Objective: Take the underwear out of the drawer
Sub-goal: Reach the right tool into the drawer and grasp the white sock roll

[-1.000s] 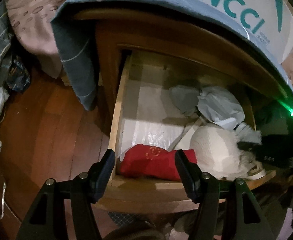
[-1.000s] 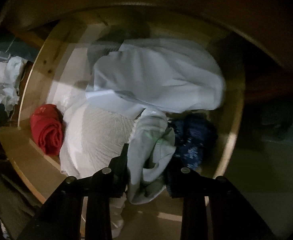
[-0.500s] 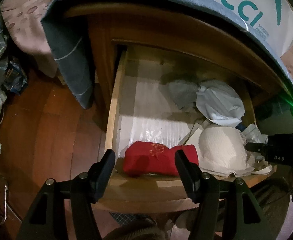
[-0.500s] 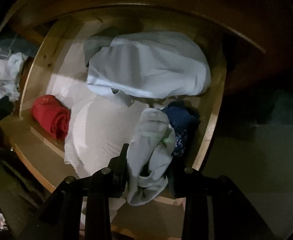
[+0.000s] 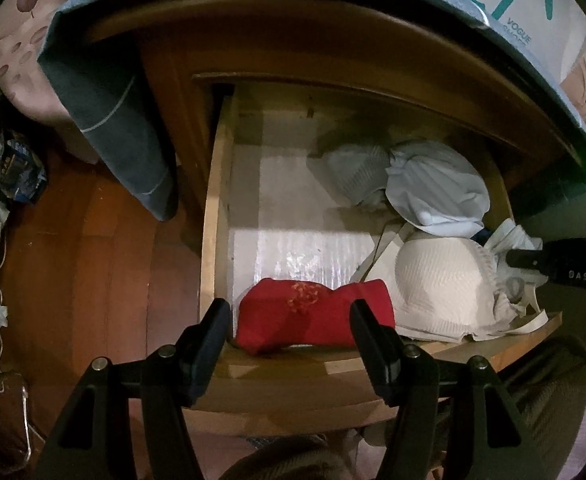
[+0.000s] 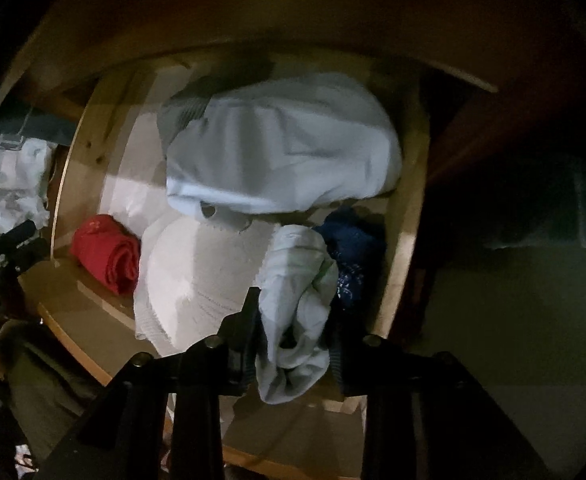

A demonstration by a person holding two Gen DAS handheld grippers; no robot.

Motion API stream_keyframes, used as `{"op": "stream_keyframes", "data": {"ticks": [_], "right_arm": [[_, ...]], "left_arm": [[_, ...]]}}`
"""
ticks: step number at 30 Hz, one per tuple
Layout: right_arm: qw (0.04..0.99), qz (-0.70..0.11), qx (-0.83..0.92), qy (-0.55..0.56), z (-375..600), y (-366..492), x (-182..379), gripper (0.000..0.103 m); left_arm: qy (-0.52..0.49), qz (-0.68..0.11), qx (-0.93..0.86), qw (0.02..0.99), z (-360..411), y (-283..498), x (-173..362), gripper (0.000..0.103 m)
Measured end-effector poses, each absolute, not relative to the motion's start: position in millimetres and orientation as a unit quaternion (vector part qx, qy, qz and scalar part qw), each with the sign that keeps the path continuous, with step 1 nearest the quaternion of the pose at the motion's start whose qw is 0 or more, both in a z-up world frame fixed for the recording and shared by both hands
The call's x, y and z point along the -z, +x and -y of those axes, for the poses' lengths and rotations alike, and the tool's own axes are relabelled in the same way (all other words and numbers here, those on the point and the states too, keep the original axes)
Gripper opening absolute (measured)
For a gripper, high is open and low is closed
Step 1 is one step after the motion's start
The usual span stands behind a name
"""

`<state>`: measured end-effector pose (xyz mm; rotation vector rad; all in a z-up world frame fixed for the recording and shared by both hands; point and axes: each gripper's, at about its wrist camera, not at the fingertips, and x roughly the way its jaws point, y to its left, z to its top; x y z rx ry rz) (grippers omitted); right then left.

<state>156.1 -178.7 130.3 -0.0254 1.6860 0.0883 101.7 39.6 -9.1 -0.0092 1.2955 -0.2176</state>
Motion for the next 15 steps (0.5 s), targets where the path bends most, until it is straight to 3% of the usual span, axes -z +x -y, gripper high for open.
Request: {"op": "stream_keyframes", "data": {"ticks": [15], "right_arm": [[0.593,-0.802,-0.038,-0.052,172.9,152.7,-75.3,0.035]], "left_arm": [[0.066,-0.606,0.138,0.781,-20.5,101.7,11.1,0.064]]}}
